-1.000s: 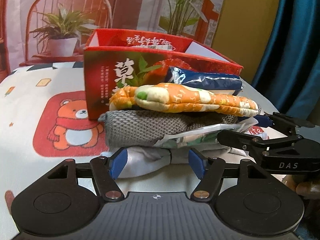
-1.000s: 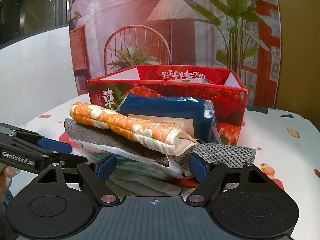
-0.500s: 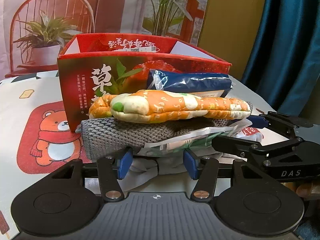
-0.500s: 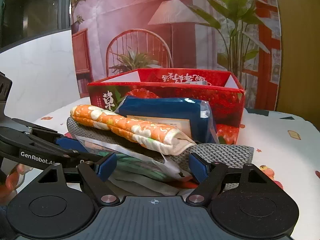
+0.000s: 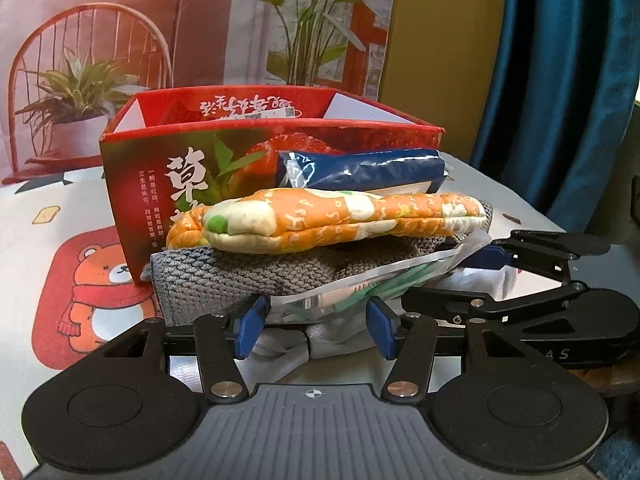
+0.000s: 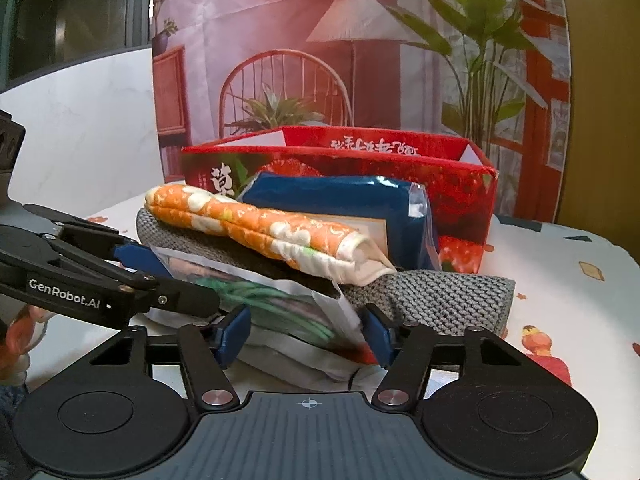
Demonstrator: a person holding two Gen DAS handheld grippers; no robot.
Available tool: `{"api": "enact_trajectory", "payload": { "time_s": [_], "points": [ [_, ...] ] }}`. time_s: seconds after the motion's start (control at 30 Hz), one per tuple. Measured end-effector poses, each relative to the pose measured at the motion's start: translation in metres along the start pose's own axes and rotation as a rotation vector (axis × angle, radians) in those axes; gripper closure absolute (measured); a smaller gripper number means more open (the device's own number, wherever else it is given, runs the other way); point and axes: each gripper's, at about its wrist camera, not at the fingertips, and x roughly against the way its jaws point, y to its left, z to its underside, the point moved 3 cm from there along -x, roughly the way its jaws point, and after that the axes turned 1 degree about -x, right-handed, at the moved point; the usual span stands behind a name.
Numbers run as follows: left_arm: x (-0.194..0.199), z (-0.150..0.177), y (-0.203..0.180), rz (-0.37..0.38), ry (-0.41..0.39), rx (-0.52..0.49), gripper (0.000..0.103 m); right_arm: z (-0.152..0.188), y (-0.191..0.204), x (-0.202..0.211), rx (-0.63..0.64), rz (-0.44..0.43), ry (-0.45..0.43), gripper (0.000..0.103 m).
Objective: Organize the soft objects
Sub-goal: 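Lower the left tool and close it on the clear bag with green cable, then lift the clear bag with the left tool and carry it over the box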
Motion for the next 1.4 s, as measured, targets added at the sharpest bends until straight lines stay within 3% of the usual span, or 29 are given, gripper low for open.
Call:
{"api": "enact_trajectory", "payload": {
  "time_s": [0.17,0.33,0.53,0.73,1.07,1.4],
  "points": [
    [-0.004,0.003,0.001,0.007,-0.016,0.019,0.049,0.002,0.003,-0.005,0.022,0.011,-0.014,0.05],
    [0.001,0.001,-0.004,0.011,-0.037,0.017,0.055,0.001,0.004,-0.003,0.023,0.026,-0.015,0.063],
    [0.011,-0.002,-0.006,0.022,-0.055,0.045,0.055,-0.004,0.003,0.004,-0.013,0.018,-0.021,0.068],
    [0.026,-0.003,-0.01,0.027,-0.075,0.061,0.055,-0.009,0.007,0.017,-0.03,0.004,-0.041,0.069],
    [0.038,0.005,-0.012,0.034,-0.042,0.09,0.055,-0.009,0.018,0.029,-0.036,-0.01,-0.012,0.069],
    [0.063,-0.007,-0.018,0.046,-0.106,0.092,0.055,-0.023,0.026,0.053,-0.037,-0.001,-0.053,0.069]
  ]
}}
